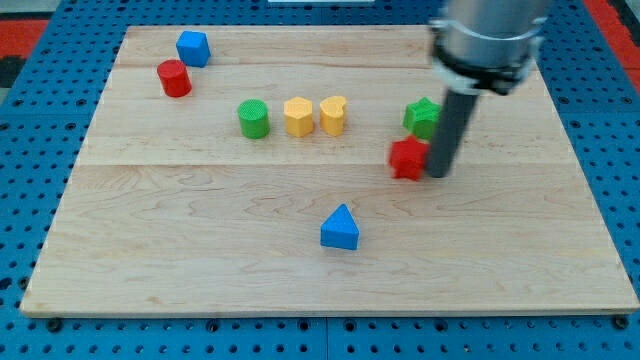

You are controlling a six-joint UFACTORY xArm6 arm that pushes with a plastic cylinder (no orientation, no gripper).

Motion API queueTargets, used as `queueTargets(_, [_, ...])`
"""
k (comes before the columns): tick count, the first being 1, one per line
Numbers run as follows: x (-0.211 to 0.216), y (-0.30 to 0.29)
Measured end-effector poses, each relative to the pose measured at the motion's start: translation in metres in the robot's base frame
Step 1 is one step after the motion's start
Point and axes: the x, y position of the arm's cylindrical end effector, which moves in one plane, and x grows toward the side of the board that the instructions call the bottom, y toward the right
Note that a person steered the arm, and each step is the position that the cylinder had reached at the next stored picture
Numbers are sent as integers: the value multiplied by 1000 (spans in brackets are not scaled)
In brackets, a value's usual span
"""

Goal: Slide the red star towards the red circle

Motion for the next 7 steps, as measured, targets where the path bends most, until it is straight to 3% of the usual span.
queueTargets(1, [1, -38])
queueTargets(2, [-19, -11])
queueTargets(3, [-20, -20])
queueTargets(4, [-20, -103])
queueTargets(5, [-1, -129])
queueTargets(6, [13, -127])
queueTargets(7, [-9, -71])
